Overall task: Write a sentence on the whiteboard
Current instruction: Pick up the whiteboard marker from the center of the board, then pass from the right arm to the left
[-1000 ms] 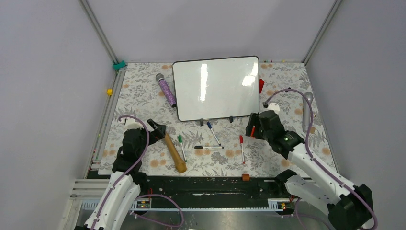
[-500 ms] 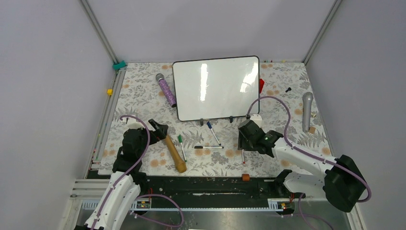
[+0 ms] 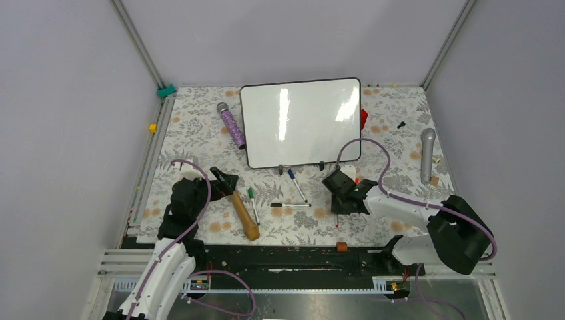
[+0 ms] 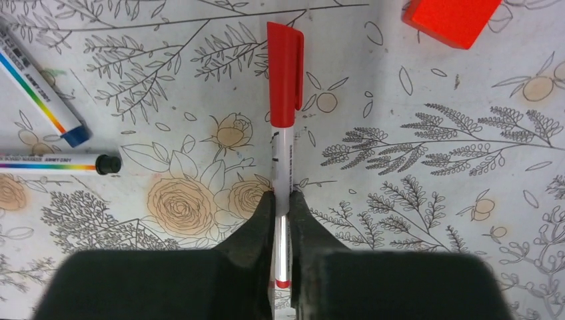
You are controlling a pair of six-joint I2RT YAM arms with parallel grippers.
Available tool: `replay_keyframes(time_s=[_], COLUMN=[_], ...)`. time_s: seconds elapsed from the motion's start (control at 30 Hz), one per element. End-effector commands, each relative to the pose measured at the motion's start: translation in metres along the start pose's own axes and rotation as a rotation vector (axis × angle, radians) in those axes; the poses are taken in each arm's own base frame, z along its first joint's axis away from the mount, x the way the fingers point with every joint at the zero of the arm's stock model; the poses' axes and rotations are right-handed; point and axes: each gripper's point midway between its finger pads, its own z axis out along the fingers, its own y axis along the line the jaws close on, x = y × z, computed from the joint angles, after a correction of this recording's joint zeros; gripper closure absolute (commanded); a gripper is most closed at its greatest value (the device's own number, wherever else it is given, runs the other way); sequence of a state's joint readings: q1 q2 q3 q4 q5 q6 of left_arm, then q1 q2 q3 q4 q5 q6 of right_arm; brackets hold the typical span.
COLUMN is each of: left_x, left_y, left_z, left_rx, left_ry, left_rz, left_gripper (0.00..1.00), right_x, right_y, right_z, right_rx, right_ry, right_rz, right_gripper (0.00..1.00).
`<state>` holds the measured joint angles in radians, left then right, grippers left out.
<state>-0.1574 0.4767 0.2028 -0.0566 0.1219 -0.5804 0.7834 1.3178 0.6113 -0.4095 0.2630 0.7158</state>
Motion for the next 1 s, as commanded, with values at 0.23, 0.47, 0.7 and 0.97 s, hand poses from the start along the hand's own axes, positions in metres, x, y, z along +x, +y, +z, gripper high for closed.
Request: replay_keyframes(time_s=[0.23, 0.47, 0.7, 0.97], left_x=[0.01, 0.033, 0.046, 0.054], left_y=[-0.071, -0.135, -0.185, -0.207], left_z=[-0.006, -0.009, -0.01, -0.006], left_rx=[0.316, 0.457, 0.584, 0.637], left_ry=[0.081, 0.255, 0.395, 0.45], left_rz=[-0.262, -0.338, -0.372, -0.414], left_gripper=[0.12, 0.13, 0.22, 0.32], right_x=[-0.011, -0.024, -0.034, -0.035], right_y=[0.049, 0.089, 0.125, 0.148], right_z=[-0.042, -0.097, -0.125, -0.135], right_rx=[-0.376, -0.665, -0.827, -0.914], right_ry=[-0.102, -0.168, -0.131, -0.084], right_rz=[-0.092, -0.164, -0.204, -0.228], right_gripper=[1.0, 1.0, 1.0, 1.0])
